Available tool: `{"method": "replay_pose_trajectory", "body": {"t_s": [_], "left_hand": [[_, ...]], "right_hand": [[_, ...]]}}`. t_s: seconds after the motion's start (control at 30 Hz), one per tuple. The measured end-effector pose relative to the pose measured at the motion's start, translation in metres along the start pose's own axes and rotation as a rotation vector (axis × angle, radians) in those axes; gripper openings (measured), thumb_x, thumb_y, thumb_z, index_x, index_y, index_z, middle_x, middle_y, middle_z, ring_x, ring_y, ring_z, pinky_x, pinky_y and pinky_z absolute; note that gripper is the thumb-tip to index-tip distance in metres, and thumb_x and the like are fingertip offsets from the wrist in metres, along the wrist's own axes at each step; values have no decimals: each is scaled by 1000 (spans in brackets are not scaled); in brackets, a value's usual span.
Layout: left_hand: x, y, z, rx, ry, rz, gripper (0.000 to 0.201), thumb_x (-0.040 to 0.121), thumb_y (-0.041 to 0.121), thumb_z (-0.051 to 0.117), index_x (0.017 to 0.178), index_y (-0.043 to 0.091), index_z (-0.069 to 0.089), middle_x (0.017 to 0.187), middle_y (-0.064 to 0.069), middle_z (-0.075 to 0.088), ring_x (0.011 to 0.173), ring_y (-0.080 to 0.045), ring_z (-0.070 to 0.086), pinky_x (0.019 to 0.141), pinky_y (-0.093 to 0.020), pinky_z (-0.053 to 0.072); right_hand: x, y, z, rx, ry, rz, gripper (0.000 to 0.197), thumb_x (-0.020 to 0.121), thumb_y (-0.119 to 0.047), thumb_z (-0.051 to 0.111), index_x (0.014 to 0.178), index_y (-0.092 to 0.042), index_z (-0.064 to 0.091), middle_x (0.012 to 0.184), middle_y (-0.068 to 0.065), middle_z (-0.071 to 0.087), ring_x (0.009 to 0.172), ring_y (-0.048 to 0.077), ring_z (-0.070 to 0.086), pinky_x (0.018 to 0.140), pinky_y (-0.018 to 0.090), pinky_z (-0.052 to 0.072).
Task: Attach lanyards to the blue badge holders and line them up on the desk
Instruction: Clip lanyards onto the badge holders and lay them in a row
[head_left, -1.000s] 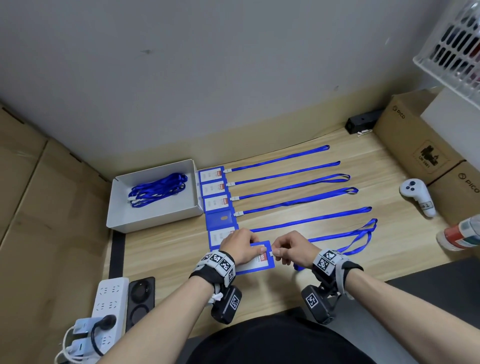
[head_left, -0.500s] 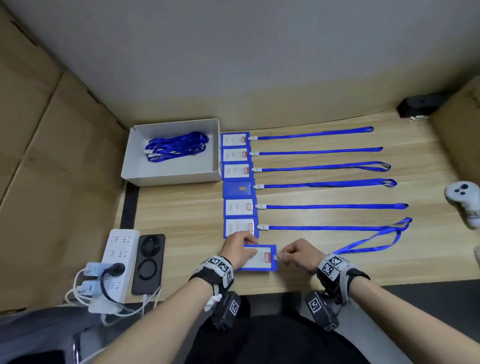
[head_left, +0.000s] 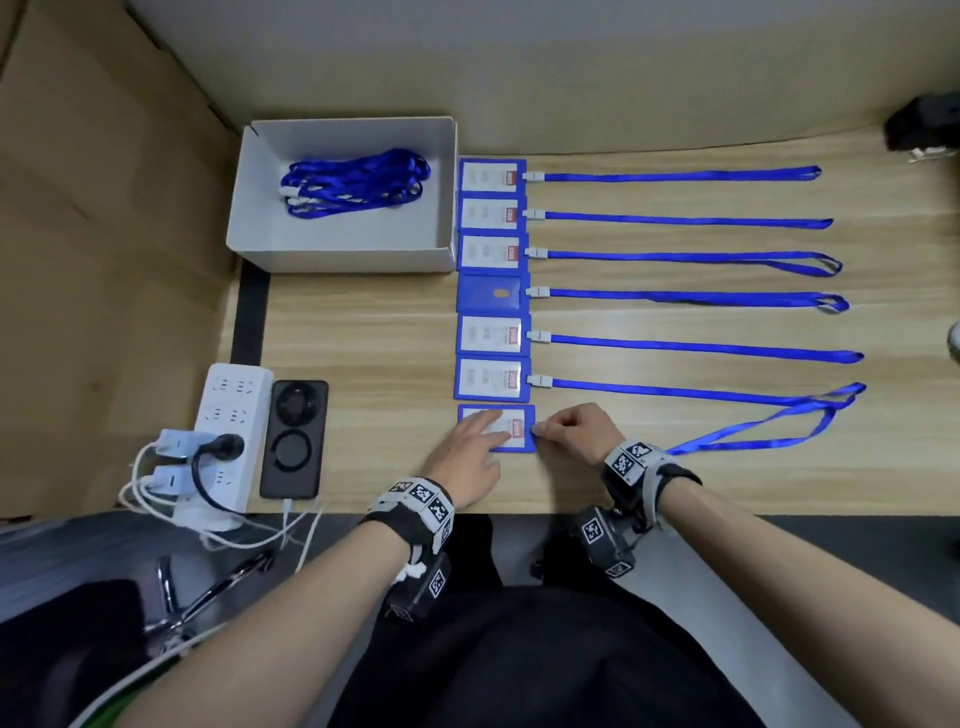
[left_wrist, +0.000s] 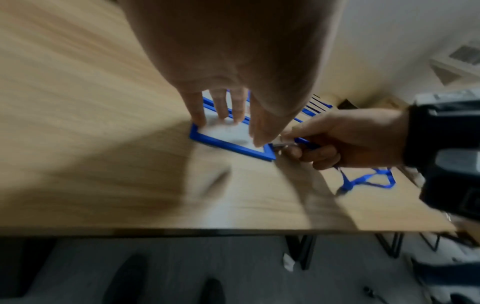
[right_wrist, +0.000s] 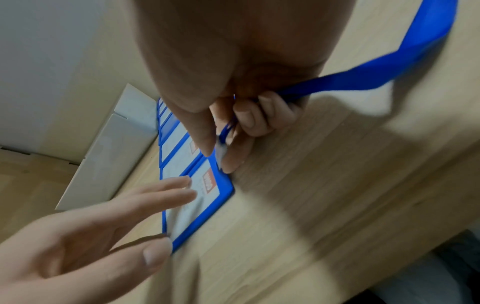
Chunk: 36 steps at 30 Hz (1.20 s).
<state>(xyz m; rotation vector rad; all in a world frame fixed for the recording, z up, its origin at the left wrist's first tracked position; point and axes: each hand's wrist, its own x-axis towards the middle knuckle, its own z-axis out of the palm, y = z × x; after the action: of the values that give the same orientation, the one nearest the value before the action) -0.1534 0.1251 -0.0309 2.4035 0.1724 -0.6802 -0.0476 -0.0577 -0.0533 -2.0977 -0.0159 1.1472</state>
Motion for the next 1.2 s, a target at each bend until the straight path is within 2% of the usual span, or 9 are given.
{"method": "replay_pose_trajectory", "body": {"t_s": [0.1, 0.2, 0.37, 0.47, 0.57, 0.7, 0.8, 1.0, 1.2], "left_hand": [[-3, -2, -3, 203, -59, 58, 55, 92, 18, 49, 147, 21, 42, 164, 1, 11, 150, -17, 10, 120, -29, 19], [-6, -1, -7, 279, -116, 66, 58, 92, 16, 47, 148, 24, 37, 165, 1, 2, 152, -18, 3, 119, -33, 24], [-5, 10, -13, 392, -148, 34, 58, 93, 17, 45, 149, 22, 36, 165, -1, 1, 152, -21, 4, 119, -36, 22], [-2, 21, -17, 411, -169, -23, 53, 95, 19, 43, 148, 20, 40, 165, -1, 5, 151, -22, 7, 119, -37, 21], [2, 34, -21, 428, -175, -67, 47, 94, 21, 44, 140, 15, 52, 163, -4, 16, 148, -24, 18, 115, -38, 28], [8, 53, -26, 430, -142, -134, 33, 92, 20, 45, 116, 8, 64, 138, -4, 42, 117, -24, 47, 90, -35, 42], [13, 60, -30, 422, -155, -176, 30, 92, 19, 46, 114, 5, 61, 129, -4, 44, 106, -24, 52, 80, -34, 41], [15, 66, -27, 416, -154, -208, 31, 93, 19, 46, 117, 6, 60, 133, -4, 41, 109, -25, 51, 82, -34, 42], [17, 75, -25, 426, -130, -219, 33, 94, 20, 43, 122, 7, 55, 133, -7, 41, 110, -28, 53, 84, -36, 42]], "right_hand": [[-2, 3, -7, -81, -28, -5, 35, 89, -40, 68, 79, -8, 76, 66, 4, 65, 63, 13, 51, 64, 28, 42], [-7, 8, -19, -116, -36, -19, 27, 91, -30, 64, 82, -8, 77, 70, 2, 62, 67, 15, 51, 65, 29, 41], [-17, 13, -38, -147, -24, -51, 31, 91, -19, 62, 60, -22, 65, 67, -8, 61, 67, 10, 53, 69, 27, 42], [-23, 16, -51, -156, 23, -53, 26, 89, -16, 63, 64, -17, 69, 64, -10, 60, 62, 5, 50, 62, 22, 39], [-28, 22, -66, -172, 57, -43, 17, 88, -17, 66, 75, -12, 76, 67, -9, 63, 64, 6, 52, 59, 20, 39], [-36, 30, -90, -233, 93, -34, 15, 87, -20, 67, 78, -12, 78, 68, -7, 65, 65, 9, 54, 58, 22, 41], [-42, 39, -104, -280, 112, -20, 16, 86, -20, 67, 72, -18, 75, 65, -6, 64, 59, 7, 51, 55, 22, 40], [-51, 70, -120, -256, 209, 62, 17, 88, -26, 68, 75, -19, 75, 80, 2, 72, 77, 18, 64, 71, 28, 47], [-51, 86, -122, -189, 338, 159, 25, 83, -29, 69, 59, -22, 68, 71, -3, 71, 72, 19, 66, 65, 27, 49]]}}
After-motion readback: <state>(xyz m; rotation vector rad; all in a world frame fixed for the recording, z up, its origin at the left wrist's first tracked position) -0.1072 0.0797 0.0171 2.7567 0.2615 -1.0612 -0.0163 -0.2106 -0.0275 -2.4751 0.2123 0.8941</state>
